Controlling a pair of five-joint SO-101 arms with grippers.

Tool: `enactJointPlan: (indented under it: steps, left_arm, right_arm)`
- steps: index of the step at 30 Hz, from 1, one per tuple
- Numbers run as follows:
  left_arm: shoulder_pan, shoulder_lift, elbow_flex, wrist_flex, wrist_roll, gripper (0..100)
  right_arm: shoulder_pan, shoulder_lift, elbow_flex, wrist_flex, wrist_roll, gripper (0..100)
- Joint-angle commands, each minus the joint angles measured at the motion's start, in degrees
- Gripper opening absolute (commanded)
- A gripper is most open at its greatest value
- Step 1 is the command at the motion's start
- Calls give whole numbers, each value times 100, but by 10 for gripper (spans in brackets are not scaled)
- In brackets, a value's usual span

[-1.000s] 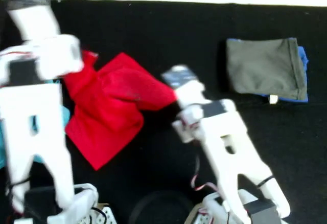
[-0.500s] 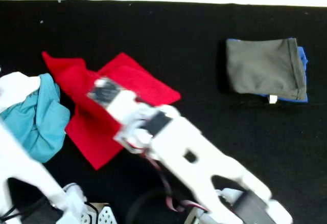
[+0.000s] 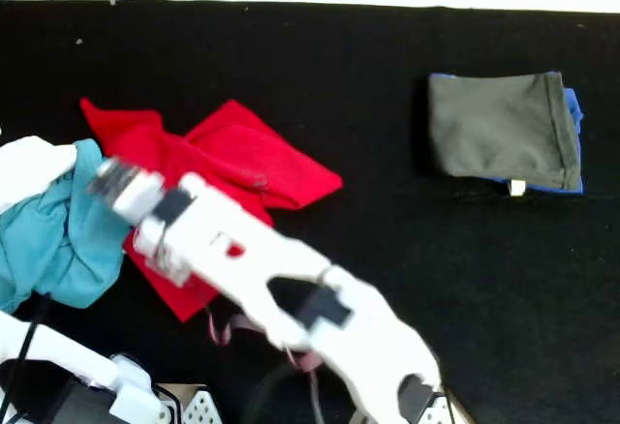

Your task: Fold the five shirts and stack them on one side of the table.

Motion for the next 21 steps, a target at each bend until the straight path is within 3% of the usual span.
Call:
enactJointPlan:
  steps: [1, 10, 16, 21]
  left_arm:
    - [-4, -110, 110, -88, -44, 183]
    - [462, -110, 787, -123, -35, 182]
    - [1842, -101, 1868, -774, -18, 184]
    - [2668, -101, 2642, -1389, -18, 184]
  right_arm:
    - [1007, 602, -1147, 268, -35, 227]
    - [2870, 1279, -3635, 1253, -53, 227]
    - [2765, 1279, -4989, 2571, -18, 227]
    - [2510, 1270, -5112, 2589, -35, 227]
